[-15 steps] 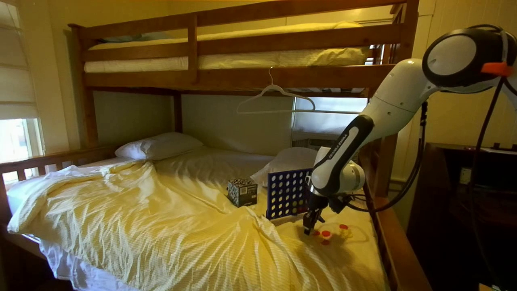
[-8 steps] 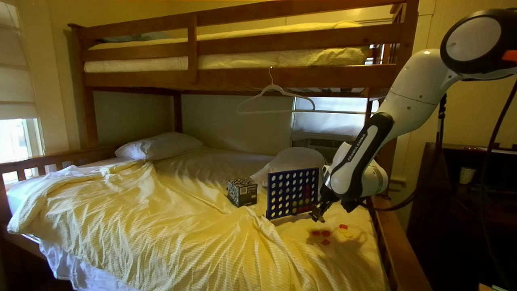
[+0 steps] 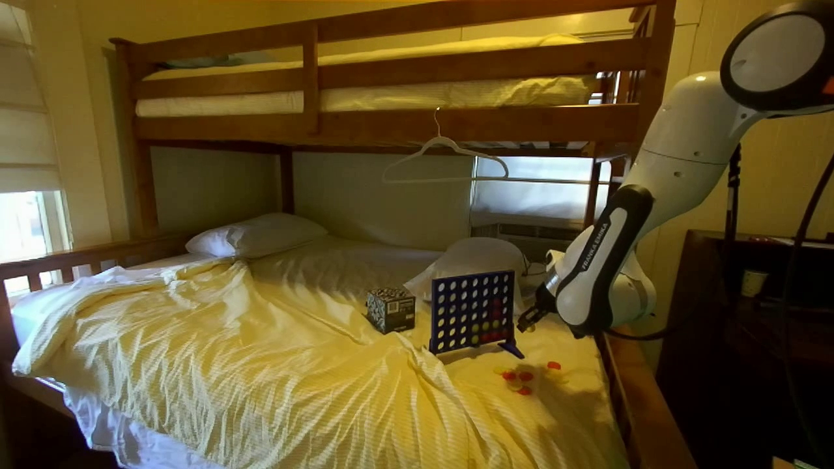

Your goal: Put the orange circle inside the blue object

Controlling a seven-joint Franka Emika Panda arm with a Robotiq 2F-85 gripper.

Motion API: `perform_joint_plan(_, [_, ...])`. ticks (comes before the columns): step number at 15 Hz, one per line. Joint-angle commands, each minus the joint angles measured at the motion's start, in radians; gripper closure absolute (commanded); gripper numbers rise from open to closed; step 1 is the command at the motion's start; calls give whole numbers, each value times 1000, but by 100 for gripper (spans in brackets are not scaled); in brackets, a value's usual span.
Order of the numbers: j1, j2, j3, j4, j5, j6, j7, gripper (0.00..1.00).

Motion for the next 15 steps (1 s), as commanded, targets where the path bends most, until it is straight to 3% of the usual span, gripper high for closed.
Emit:
perform_joint_plan(1, [16,-42,9,-61,8,151,12,89])
perform_joint_plan(7, [-17,-83,27,-83,24,295,32,89])
perform_joint_plan(12, [-113,-149,47,-114,-51,345,175,89])
perform_joint_plan(13, [-83,-92,42,-61,-4,328,105,64])
perform_joint_plan(15, [-108,-113,47,-73,-19,332,136,64])
